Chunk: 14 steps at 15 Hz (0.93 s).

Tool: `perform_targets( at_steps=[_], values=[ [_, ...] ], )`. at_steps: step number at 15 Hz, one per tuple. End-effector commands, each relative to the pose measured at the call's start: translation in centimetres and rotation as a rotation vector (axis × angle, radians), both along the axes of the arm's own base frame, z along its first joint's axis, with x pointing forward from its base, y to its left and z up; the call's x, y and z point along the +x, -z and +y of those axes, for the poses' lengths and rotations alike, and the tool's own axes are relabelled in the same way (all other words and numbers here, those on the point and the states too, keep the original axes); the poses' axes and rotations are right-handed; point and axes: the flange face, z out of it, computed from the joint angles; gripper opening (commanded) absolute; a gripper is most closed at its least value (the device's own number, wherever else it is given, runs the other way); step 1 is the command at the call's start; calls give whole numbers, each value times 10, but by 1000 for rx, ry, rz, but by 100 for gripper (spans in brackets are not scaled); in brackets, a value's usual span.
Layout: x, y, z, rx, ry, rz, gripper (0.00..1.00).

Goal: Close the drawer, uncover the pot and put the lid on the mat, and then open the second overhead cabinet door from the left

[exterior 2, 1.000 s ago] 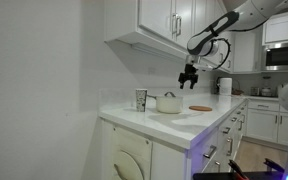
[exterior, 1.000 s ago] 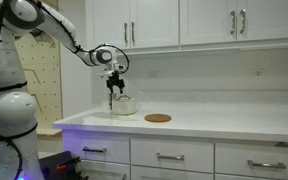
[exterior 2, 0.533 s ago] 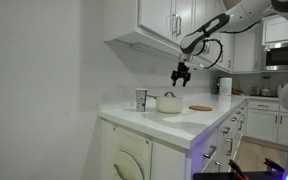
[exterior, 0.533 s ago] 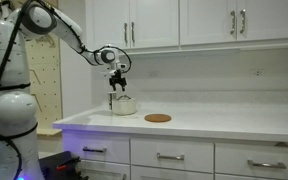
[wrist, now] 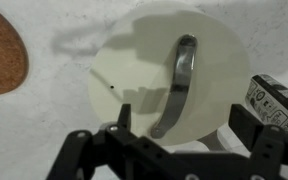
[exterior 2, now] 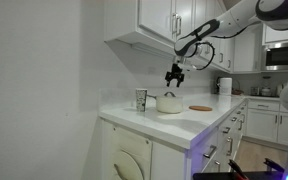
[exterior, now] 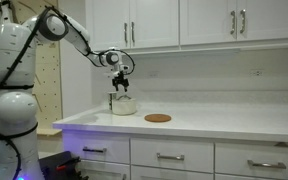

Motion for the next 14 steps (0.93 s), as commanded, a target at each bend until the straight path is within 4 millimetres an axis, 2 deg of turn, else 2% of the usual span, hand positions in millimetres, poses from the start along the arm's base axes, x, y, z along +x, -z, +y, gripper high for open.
perform_targets(
  at_steps=[1,7,14],
  values=[
    [17,1,19,-3,19,10,100],
    [35,16,35,-7,42,23,100],
    [58,34,34,-27,87,26,100]
  ],
)
